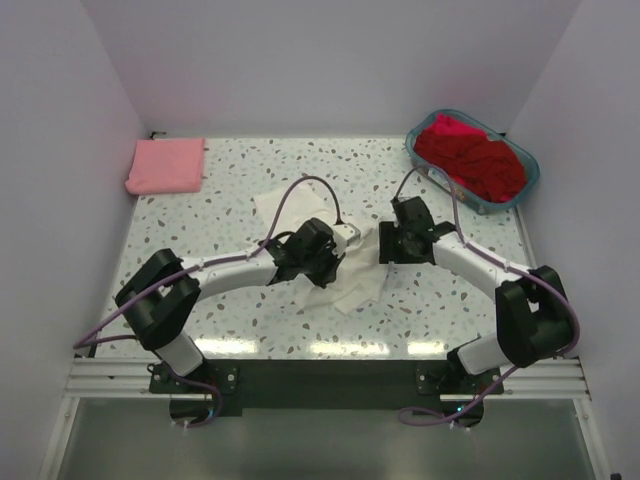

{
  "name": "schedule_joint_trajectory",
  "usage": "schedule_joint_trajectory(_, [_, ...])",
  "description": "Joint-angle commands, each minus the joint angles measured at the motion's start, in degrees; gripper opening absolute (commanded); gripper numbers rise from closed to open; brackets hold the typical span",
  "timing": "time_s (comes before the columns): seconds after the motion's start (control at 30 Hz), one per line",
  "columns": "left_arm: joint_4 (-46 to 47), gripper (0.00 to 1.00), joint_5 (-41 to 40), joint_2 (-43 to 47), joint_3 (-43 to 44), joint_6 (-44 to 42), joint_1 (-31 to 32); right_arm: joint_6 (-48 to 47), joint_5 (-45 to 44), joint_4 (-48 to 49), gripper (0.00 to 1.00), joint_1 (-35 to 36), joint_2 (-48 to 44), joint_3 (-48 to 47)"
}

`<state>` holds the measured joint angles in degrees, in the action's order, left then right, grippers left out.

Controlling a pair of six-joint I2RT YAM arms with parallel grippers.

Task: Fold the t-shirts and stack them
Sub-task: Flatten the tshirt out

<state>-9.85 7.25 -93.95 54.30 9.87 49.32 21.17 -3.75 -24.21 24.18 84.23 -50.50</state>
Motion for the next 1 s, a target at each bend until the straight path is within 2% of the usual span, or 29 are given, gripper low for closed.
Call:
schedule_joint_trajectory(0.0, [2.29, 0.0, 0.93, 1.57, 4.83, -0.29, 0.34, 1.24, 0.32, 3.29, 0.62, -0.54, -4.15, 0.31])
schedule_joint_trajectory(0.17, [-4.99, 0.0, -5.3, 5.26, 12.57, 0.23, -2.2, 0.63, 1.37, 4.69, 0.63, -0.81, -7.14, -0.03])
schedule_joint_trajectory(0.37, [-12.74, 0.0, -12.68, 11.32, 22.68, 2.44, -15.56, -1.92, 3.57, 6.45, 0.67, -0.89, -6.45, -4.16])
schedule_joint_trajectory(0.53, [-15.11, 0.0, -15.42, 13.88, 27.78, 2.44, -21.19, -3.86, 14.02, 10.31, 0.72, -0.46, 0.22, -7.85])
schedule_joint_trajectory(0.67, [-15.2, 0.0, -15.86, 14.06, 29.89, 2.96, -21.63, -3.94, 17.28, 13.82, 0.74, 2.09, 8.03, -9.7])
schedule_joint_trajectory(0.77, [-15.2, 0.0, -15.86, 13.62, 31.3, 3.75, -21.9, -2.1, 17.81, 16.72, 0.8, 3.59, 11.12, -10.06])
schedule_joint_trajectory(0.97, [-15.2, 0.0, -15.68, 12.74, 34.99, 4.28, -22.07, 2.47, 19.83, 30.15, 0.83, 4.73, 17.28, -9.09])
